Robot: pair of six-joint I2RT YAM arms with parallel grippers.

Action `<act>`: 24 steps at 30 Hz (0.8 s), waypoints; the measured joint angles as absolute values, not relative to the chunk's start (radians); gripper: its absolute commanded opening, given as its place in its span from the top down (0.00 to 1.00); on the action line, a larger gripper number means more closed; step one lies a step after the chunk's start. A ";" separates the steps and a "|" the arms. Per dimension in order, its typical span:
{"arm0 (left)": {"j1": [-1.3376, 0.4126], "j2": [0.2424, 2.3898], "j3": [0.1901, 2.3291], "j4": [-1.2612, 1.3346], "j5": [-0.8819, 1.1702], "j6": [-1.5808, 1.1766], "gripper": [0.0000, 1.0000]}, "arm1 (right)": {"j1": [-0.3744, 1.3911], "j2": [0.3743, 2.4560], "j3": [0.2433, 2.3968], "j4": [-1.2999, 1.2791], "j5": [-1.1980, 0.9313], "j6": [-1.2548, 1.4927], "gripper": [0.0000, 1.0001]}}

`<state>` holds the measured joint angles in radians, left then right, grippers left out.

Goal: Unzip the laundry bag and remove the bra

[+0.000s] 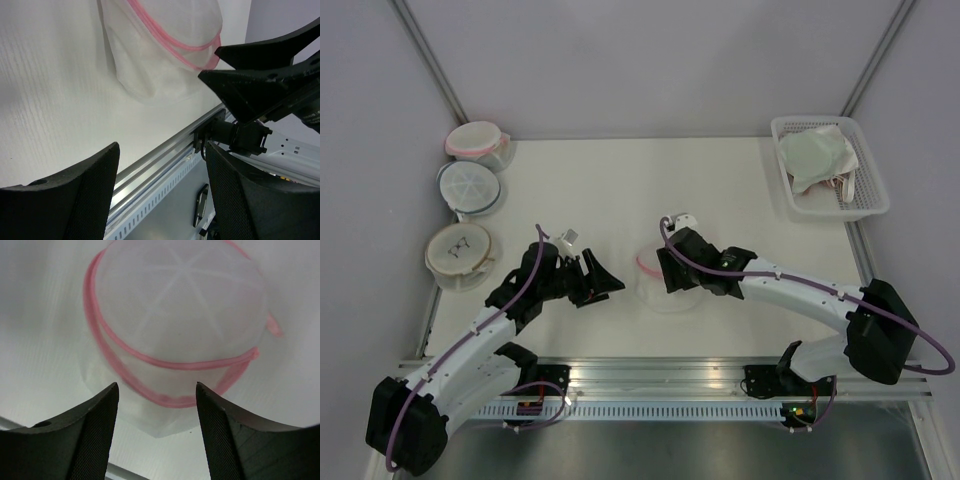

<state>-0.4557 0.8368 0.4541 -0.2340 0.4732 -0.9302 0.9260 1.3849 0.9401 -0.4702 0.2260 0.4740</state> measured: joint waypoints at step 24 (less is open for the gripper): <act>-0.456 0.829 0.438 -0.233 0.474 -0.939 0.27 | 0.870 1.367 0.892 -0.453 0.399 0.546 0.32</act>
<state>-0.4557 0.8291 0.4381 -0.2329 0.4740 -0.9390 0.8696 1.3666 0.8917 -0.4534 0.3988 0.5465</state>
